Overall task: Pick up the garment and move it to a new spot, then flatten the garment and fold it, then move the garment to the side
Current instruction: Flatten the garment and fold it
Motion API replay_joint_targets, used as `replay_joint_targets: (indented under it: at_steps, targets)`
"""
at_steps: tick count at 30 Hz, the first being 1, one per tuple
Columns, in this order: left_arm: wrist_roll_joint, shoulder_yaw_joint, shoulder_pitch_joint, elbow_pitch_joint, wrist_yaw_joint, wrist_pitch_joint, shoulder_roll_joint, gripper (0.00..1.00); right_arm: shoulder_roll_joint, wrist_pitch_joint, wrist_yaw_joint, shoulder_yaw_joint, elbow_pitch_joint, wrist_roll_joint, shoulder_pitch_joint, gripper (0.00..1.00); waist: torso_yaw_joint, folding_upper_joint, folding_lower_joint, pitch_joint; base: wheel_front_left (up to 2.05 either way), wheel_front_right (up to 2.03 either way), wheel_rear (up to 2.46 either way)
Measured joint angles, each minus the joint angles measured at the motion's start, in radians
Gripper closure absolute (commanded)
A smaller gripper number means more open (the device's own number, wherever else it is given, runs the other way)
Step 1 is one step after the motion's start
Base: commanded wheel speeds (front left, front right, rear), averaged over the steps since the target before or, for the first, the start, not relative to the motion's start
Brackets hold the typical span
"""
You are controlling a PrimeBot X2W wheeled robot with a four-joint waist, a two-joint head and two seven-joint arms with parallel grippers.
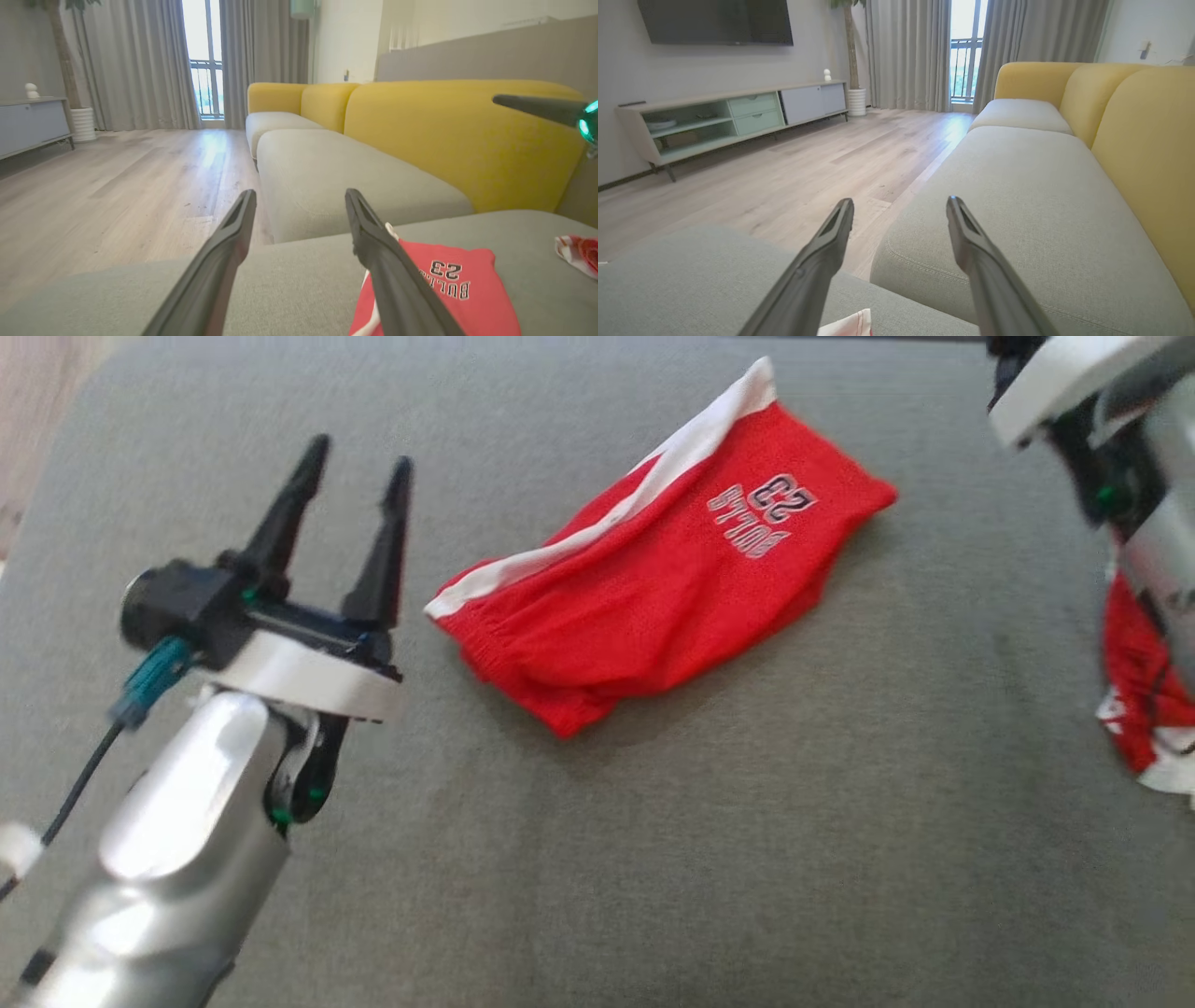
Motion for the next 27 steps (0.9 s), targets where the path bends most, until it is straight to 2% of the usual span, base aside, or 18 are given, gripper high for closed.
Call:
replay_joint_targets:
  at_steps: [3,7,11,14,19,23,27]
  targets:
    - [0.020,0.067,0.058,-0.051,0.030,0.000,-0.005,0.00,0.024,-0.046,0.000,-0.052,0.005,-0.016,0.065,0.00,-0.029,0.0000,0.0000,-0.037,0.00,0.00,0.00]
    - [0.039,0.139,0.141,-0.100,0.044,0.000,-0.025,0.00,0.071,-0.077,0.000,-0.145,0.007,-0.068,0.161,0.00,-0.070,0.0000,0.0001,-0.074,0.00,0.00,0.00]
    - [0.099,0.184,0.220,-0.125,0.056,0.000,-0.055,0.00,0.130,-0.084,0.000,-0.275,-0.003,-0.137,0.286,0.00,-0.100,0.0000,0.0000,-0.108,0.00,0.00,0.00]
    - [0.124,0.217,0.281,-0.138,0.057,0.000,-0.091,0.00,0.169,-0.084,0.000,-0.384,-0.055,-0.226,0.398,0.00,-0.118,0.0000,0.0002,-0.127,0.00,0.00,0.00]
    - [0.171,0.257,0.385,-0.124,0.030,0.000,-0.154,0.00,0.243,-0.084,0.000,-0.560,-0.156,-0.369,0.603,0.00,-0.130,0.0000,0.0002,-0.152,0.00,0.00,0.00]
    - [0.217,0.306,0.442,-0.114,0.004,0.000,-0.198,0.00,0.311,-0.083,0.000,-0.646,-0.238,-0.487,0.752,0.00,-0.134,0.0000,0.0002,-0.165,0.00,0.00,0.00]
    - [0.254,0.344,0.464,-0.114,-0.030,0.000,-0.234,0.00,0.354,-0.047,0.000,-0.719,-0.325,-0.541,0.840,0.00,-0.123,0.0000,0.0001,-0.166,0.00,0.00,0.00]
